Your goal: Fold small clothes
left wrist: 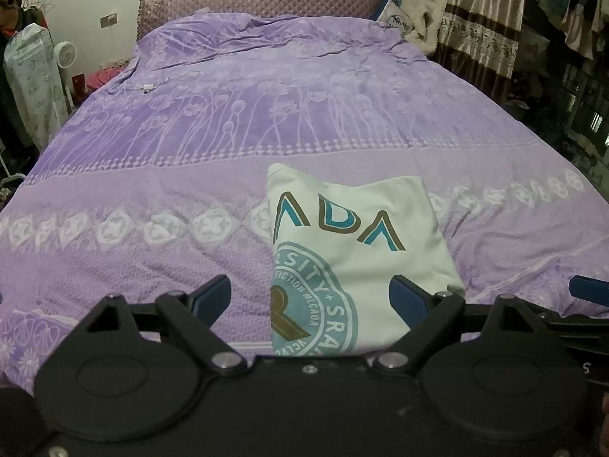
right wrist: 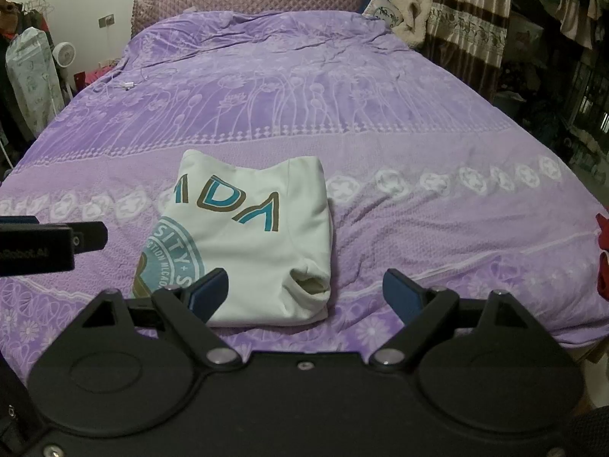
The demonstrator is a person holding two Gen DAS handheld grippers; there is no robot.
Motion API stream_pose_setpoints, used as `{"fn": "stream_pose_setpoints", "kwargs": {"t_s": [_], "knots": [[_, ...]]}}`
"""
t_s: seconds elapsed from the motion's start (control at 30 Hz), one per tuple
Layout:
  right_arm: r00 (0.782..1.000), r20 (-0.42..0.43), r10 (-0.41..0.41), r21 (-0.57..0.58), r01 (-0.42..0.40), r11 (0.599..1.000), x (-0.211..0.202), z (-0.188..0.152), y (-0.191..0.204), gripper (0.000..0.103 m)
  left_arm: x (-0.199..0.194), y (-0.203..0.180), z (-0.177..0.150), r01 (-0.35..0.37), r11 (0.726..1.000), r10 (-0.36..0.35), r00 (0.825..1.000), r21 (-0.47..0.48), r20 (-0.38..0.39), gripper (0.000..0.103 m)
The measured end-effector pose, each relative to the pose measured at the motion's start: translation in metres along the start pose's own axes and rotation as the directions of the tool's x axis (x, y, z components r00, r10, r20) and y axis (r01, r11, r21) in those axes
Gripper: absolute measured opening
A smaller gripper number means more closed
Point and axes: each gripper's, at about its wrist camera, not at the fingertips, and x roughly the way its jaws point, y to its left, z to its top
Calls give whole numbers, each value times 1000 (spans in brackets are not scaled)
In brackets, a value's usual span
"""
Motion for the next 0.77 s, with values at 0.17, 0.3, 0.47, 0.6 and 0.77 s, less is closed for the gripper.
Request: {"fn": "stream_pose_setpoints", "kwargs": {"t_s": [0.17,0.3,0.47,0.6,0.77], "knots": [[1000,3,0,2,0,1000,0,-1,1,86,-2,-2,-1,3,1000,-3,1000,0,5,92],[1000,4,1,-2,-1,1000,0,-1,0,86,-4,-3,-1,7,1000,-7,1000,1,13,92],[1000,7,5,-2,-5,1000,-1,-3,3,86,-5,-3,-1,8,1000,-8,1000,-1,17,92],[1000,6,4,-3,-4,1000,-1,-4,3,86,-6,-4,-1,12,1000,-12,1000,-1,21,92],[1000,3,9,1,-9,1000,-1,-5,5,86,-8,-9,-3,-7,1000,7,999,18,38,92]]}}
